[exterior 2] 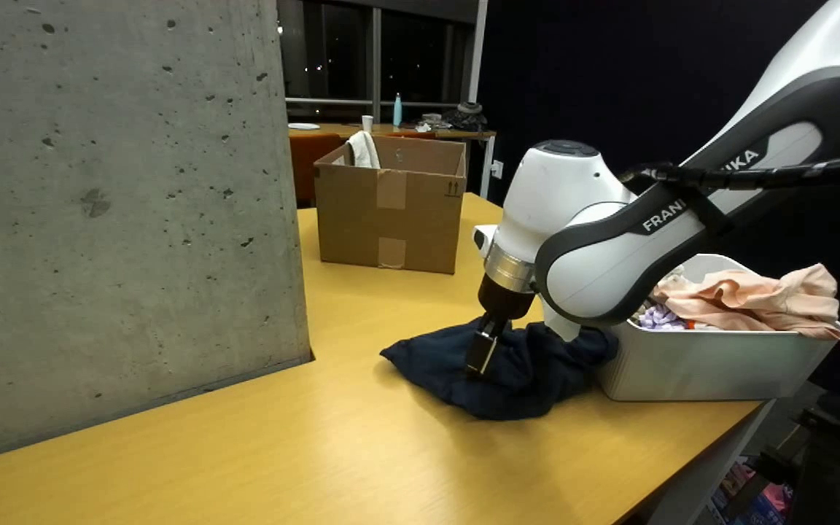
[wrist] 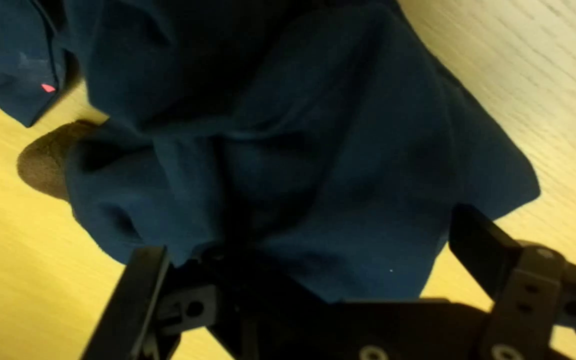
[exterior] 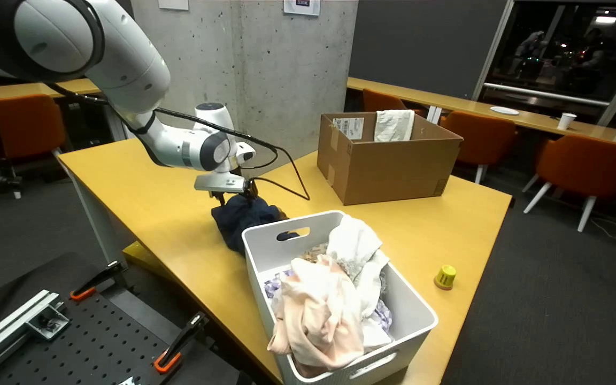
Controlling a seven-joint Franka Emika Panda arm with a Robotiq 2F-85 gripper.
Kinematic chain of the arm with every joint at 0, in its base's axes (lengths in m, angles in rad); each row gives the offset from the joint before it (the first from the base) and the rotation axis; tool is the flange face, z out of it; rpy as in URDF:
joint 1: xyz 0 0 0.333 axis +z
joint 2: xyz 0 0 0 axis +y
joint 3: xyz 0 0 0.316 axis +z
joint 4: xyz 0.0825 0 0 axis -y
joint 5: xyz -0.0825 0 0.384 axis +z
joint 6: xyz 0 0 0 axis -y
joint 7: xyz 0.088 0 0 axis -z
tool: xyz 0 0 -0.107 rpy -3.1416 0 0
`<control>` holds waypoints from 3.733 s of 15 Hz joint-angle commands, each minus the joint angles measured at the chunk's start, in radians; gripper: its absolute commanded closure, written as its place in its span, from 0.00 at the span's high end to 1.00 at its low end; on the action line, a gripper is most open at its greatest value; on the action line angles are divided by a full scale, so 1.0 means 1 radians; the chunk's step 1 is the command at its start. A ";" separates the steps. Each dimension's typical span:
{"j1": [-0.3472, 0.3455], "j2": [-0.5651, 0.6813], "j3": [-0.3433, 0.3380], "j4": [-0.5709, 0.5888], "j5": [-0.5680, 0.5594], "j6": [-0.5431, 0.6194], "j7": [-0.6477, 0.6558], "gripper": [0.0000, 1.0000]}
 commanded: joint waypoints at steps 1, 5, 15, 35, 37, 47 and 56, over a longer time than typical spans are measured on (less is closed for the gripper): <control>0.007 0.067 -0.012 0.082 -0.011 -0.005 0.009 1.00; -0.001 0.135 0.001 0.158 -0.005 -0.014 -0.006 1.00; -0.019 0.220 0.022 0.282 0.012 -0.058 -0.020 0.42; -0.204 -0.136 0.456 0.088 0.332 -0.105 -0.281 0.04; -0.193 -0.132 0.442 0.100 0.336 -0.110 -0.288 0.04; -0.066 0.009 0.175 0.289 0.168 -0.116 -0.207 0.04; 0.023 0.109 0.066 0.411 0.071 -0.144 -0.114 0.64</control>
